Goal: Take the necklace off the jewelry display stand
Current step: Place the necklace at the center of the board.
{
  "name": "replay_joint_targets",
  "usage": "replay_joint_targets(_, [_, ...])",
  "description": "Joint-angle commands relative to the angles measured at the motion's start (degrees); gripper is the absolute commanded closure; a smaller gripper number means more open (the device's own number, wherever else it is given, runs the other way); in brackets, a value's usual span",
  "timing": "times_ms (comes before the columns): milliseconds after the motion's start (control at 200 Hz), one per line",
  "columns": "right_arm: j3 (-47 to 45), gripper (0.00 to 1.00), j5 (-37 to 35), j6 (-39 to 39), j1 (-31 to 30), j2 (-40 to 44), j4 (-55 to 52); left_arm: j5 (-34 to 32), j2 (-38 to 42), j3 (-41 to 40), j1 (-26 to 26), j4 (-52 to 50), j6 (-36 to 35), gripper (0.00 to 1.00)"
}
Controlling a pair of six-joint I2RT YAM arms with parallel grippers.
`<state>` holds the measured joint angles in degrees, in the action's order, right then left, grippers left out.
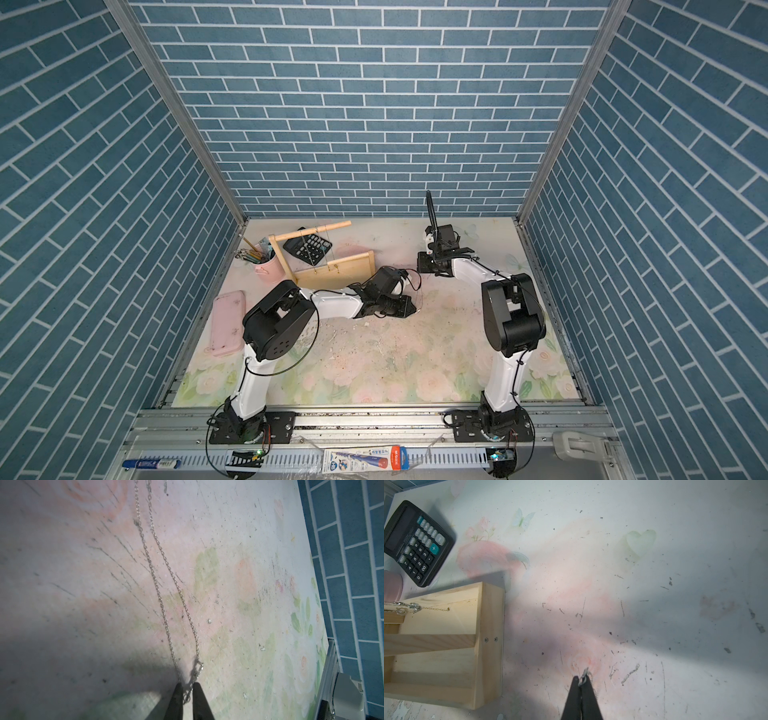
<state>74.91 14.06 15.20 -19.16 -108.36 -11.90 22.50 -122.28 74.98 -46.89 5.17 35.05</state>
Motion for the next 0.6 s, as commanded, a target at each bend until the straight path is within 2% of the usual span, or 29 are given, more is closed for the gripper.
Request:
replay_joint_targets(0, [-0.5,1.00,0.8,-0.1,0.3,-0.3,0.2,-0.9,-2.0,1.1,0.1,-2.9,-0.9,0.84])
replay_joint_targets(595, [0.2,1.00,0.9,-0.1,0.3,-0.9,-0.1,-1.1,-1.8,3.0,0.7,-4.5,-1.9,0.75])
